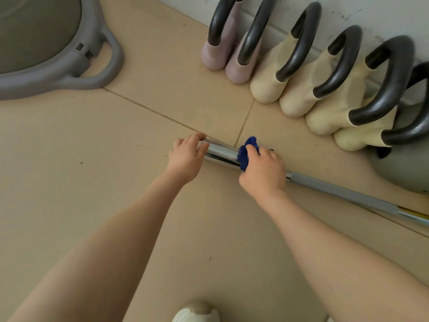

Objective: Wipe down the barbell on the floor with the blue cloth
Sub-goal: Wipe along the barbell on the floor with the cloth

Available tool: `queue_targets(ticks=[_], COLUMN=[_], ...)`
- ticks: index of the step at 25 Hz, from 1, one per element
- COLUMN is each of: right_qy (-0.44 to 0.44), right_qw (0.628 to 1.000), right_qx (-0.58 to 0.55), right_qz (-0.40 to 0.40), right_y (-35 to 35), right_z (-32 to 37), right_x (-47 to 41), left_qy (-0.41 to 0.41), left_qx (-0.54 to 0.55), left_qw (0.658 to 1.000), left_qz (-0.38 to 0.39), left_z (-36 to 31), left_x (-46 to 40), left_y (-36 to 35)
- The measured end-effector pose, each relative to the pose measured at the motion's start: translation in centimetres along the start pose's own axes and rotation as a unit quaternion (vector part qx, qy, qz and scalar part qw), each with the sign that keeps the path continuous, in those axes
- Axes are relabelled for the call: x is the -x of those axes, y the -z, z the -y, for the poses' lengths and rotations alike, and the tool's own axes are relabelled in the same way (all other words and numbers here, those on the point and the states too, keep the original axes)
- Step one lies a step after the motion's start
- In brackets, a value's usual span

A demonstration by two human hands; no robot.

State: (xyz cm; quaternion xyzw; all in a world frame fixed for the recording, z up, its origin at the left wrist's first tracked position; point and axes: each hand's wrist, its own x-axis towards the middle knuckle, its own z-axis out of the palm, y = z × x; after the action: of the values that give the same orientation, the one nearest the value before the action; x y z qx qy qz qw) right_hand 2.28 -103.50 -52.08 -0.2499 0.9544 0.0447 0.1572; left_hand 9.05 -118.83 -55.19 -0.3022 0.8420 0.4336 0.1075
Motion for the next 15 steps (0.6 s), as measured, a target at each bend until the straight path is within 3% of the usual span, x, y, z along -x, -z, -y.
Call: queue_targets(ticks=[7, 10, 13, 15], right_qy=[0.123, 0.021, -0.099, -0.1], right_qw=[0.98, 0.966, 0.951, 0.955], right_qx=[-0.137, -0.21, -0.166, -0.113], right_qz=[0.072, 0.149, 0.241, 0.256], right_y=[-0.9, 0.0, 0.9, 0.8], right_z=[4.5, -0.1, -2.1, 0.1], right_x=[1.3, 1.3, 1.0, 0.6], left_qy=[-0.133, -0.162, -0.157, -0.15], left_qx=[-0.086, -0.137, -0.166, -0.175], left_qw=[0.986, 0.977, 0.972, 0.971], left_qz=[0.051, 0.034, 0.051, 0.062], left_z=[3.0, 3.2, 3.2, 3.2], left_x=[3.3, 4.3, 5.0, 5.3], left_y=[0.4, 0.8, 1.0, 0.7])
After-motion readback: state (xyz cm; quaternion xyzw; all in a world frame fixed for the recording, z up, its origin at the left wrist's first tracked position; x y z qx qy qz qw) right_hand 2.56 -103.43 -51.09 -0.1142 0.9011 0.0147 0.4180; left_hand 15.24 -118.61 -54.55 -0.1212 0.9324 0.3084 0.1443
